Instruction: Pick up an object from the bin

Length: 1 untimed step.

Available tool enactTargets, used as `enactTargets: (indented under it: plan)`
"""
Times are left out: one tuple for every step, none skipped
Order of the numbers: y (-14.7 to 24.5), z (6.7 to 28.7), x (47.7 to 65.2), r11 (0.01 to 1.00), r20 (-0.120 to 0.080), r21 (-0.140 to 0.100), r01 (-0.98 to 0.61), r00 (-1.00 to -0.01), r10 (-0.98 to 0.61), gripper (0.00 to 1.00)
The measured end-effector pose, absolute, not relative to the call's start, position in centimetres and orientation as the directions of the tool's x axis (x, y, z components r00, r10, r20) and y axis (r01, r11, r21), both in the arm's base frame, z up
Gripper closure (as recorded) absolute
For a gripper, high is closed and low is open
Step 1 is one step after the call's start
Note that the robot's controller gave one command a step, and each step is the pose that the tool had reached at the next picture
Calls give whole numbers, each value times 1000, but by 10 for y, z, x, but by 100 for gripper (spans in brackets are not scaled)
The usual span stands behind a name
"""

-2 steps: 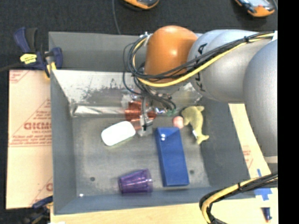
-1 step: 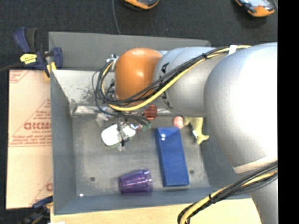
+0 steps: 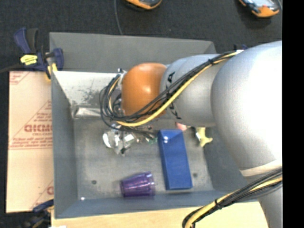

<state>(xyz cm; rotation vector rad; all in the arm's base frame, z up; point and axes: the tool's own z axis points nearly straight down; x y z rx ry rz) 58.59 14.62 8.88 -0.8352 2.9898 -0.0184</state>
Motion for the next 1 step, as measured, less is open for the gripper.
enactTargets:
  plan:
    - [147,89,586,855,-33,-21,-517,-855,-518,0]
